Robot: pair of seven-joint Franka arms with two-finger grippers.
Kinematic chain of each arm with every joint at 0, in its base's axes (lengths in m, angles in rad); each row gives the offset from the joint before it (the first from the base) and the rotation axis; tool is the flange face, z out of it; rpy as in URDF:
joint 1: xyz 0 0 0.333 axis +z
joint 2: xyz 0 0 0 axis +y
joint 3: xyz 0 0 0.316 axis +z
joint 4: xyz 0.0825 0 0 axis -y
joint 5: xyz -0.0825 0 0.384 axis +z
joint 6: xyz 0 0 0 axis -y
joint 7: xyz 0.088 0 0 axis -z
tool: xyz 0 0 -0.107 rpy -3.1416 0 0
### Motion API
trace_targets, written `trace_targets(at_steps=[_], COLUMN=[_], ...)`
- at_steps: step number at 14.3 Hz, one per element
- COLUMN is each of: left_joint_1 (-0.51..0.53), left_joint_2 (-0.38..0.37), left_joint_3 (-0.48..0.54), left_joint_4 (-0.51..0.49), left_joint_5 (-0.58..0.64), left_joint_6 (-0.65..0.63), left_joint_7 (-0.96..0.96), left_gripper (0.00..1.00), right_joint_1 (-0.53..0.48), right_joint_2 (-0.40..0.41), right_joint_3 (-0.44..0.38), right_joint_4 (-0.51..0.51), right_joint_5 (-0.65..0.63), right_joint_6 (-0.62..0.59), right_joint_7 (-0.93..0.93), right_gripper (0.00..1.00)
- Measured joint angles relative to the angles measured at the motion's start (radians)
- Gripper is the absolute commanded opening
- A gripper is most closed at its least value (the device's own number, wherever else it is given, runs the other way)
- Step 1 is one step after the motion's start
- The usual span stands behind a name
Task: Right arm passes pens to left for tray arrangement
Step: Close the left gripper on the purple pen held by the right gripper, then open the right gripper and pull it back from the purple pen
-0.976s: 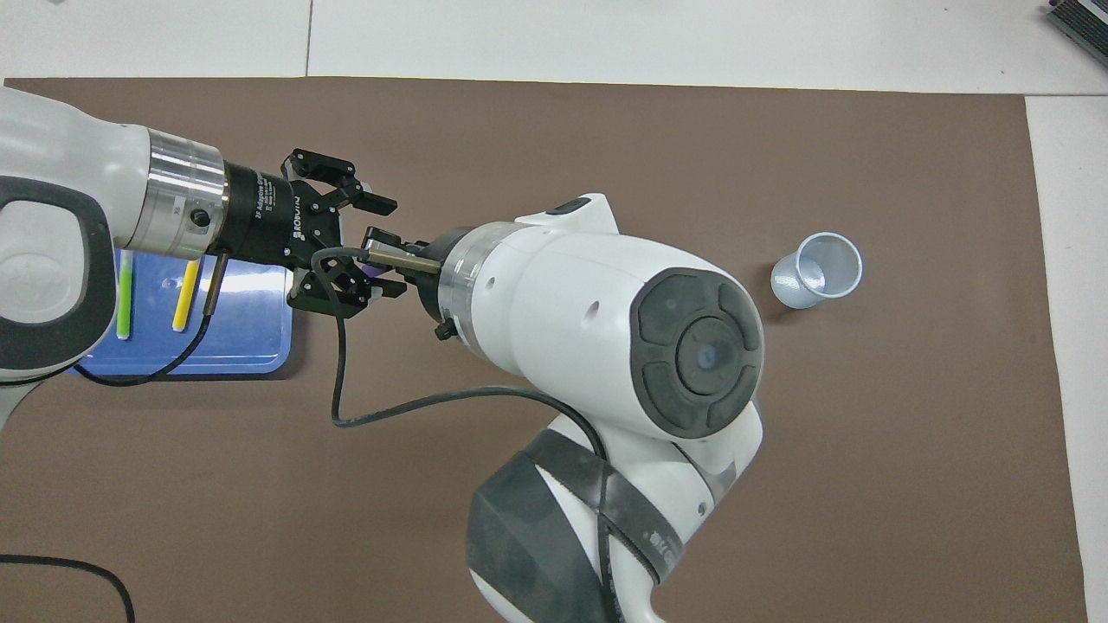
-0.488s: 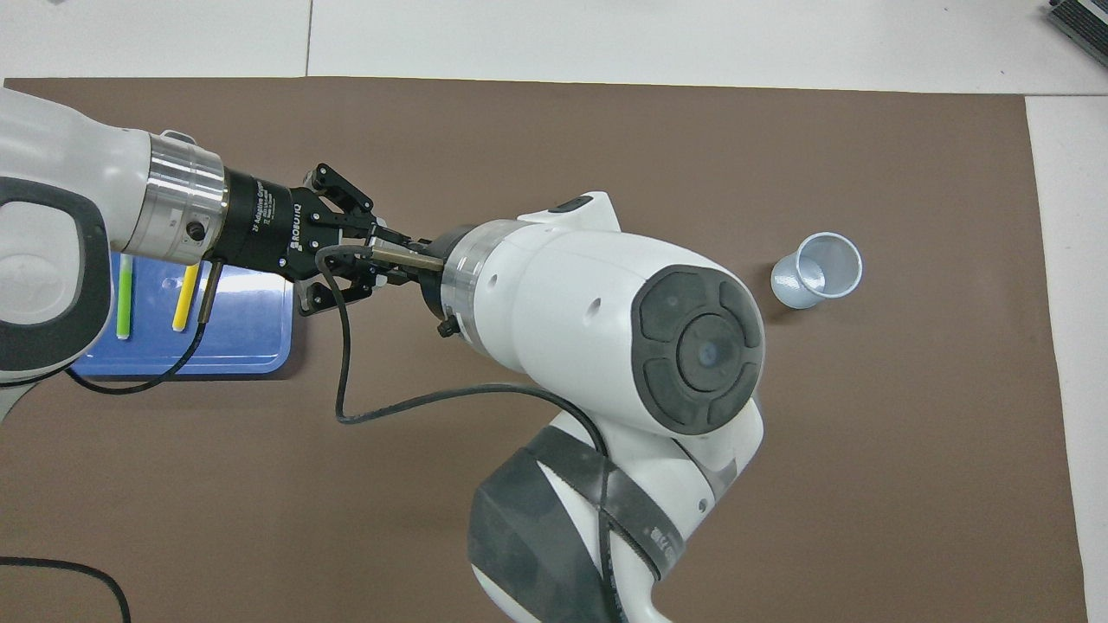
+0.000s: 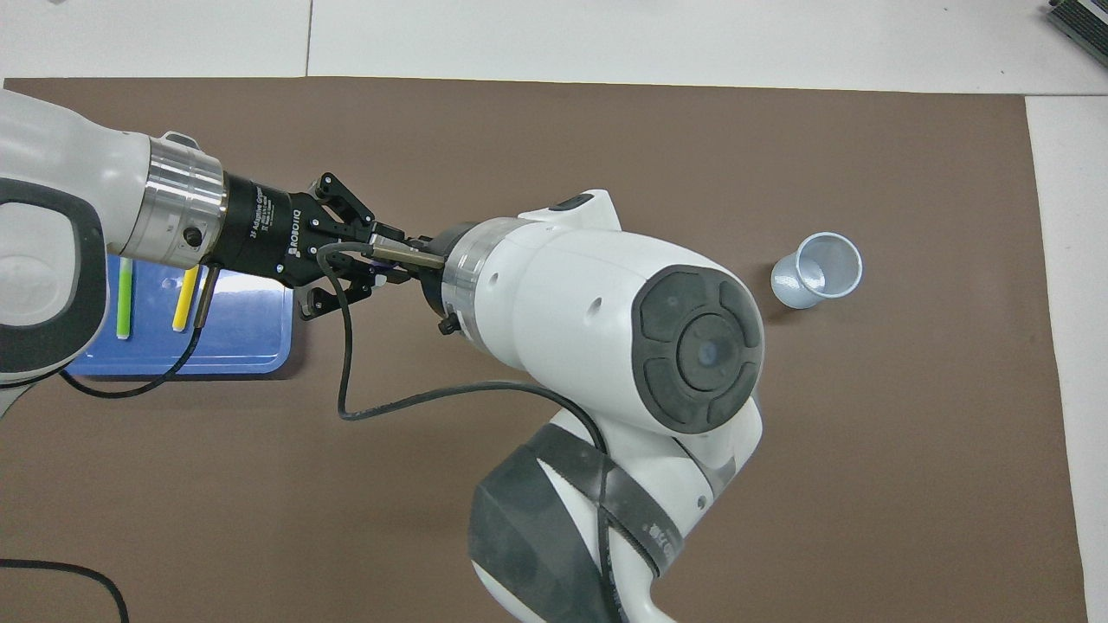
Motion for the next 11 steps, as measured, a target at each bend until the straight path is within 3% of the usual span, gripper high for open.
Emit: trace_targets(at_steps=[1, 2, 3, 5, 11], left_joint_1=[0.0, 0.0, 0.001, 0.01, 0.038], left_joint_2=[0.0, 0.0, 0.0, 0.0, -0.001], left_joint_3=[0.001, 0.002, 0.003, 0.007, 0.011], left_joint_4=[-0.001, -0.001, -0.002, -0.005, -0.014], left_joint_5=[0.0, 0.0, 0.0, 0.002, 0.116], left_joint_6=[0.0, -0.003, -0.004, -0.008, -0.04], left_joint_7=[0.012, 0.035, 0.065, 0.145, 0.392], left_gripper=[0.0, 0.0, 0.0, 0.0, 0.0], right_joint_1=[0.001, 0.001, 0.003, 0.005, -0.016], right_joint_2=[0.0, 0.0, 0.001, 0.001, 0.0], right_joint_3=[0.0, 0.0, 0.0, 0.0, -0.004], right_joint_4=[0.0, 0.0, -0.001, -0.001, 0.0], right_joint_5=[0.0, 0.0, 0.0, 0.0, -0.001], right_joint_6=[0.0, 0.0, 0.0, -0.001, -0.044], right_joint_7=[0.0, 0.0, 0.0, 0.0, -0.012], right_gripper=[0.0, 0.28, 0.66, 0.99, 1.0])
